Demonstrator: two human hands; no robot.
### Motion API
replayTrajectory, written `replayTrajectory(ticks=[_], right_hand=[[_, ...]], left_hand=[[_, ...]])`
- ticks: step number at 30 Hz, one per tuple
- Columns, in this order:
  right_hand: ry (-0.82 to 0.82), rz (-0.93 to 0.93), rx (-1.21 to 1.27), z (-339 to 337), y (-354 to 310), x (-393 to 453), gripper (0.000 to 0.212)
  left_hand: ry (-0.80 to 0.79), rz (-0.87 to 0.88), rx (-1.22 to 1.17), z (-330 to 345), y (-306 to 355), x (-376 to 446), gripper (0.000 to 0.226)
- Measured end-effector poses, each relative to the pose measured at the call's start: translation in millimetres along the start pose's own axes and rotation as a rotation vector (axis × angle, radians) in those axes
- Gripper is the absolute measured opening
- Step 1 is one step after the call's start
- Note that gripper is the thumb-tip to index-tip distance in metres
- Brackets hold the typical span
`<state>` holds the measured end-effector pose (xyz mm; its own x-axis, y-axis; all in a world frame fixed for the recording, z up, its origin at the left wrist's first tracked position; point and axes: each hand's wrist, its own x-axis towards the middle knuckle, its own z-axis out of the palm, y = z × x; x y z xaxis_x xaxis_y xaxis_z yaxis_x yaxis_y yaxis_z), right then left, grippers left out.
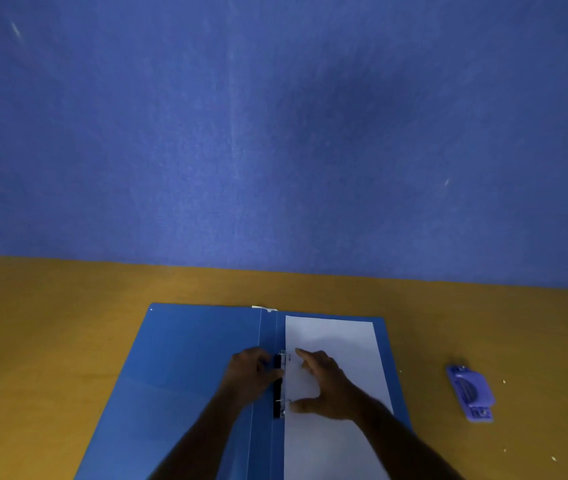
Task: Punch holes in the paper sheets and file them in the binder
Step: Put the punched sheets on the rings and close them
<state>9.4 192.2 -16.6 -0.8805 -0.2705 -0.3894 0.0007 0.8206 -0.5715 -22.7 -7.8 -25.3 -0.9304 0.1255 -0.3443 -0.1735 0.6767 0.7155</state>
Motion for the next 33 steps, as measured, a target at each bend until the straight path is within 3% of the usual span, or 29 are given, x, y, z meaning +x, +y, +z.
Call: replayTrajectory(ticks=[6, 12, 20, 23, 33], right_hand=[[-0.001, 0.037, 0.068, 1.1, 0.4, -3.1, 0.100], [0.000, 0.057, 0.083, 2.2, 0.5, -2.1, 0.099], [0.008, 0.056, 0.111, 1.5, 2.0, -1.2, 0.099], [0.011, 0.057, 0.112, 1.5, 1.9, -0.2, 0.101], [0.000, 0.042, 0.104, -0.4, 2.3, -1.0, 0.104]], left_hand=[[0.017, -0.095, 0.135, 12.0, 5.8, 1.4, 0.022], [0.001, -0.205, 0.133, 15.0, 11.3, 1.9, 0.049], [0.007, -0.280, 0.034, 10.5, 16.9, 0.0, 0.033], [0.027, -0.224, 0.009, 11.6, 21.6, -4.4, 0.015], [0.152, -0.091, -0.063, 21.2, 26.5, -14.5, 0.020]])
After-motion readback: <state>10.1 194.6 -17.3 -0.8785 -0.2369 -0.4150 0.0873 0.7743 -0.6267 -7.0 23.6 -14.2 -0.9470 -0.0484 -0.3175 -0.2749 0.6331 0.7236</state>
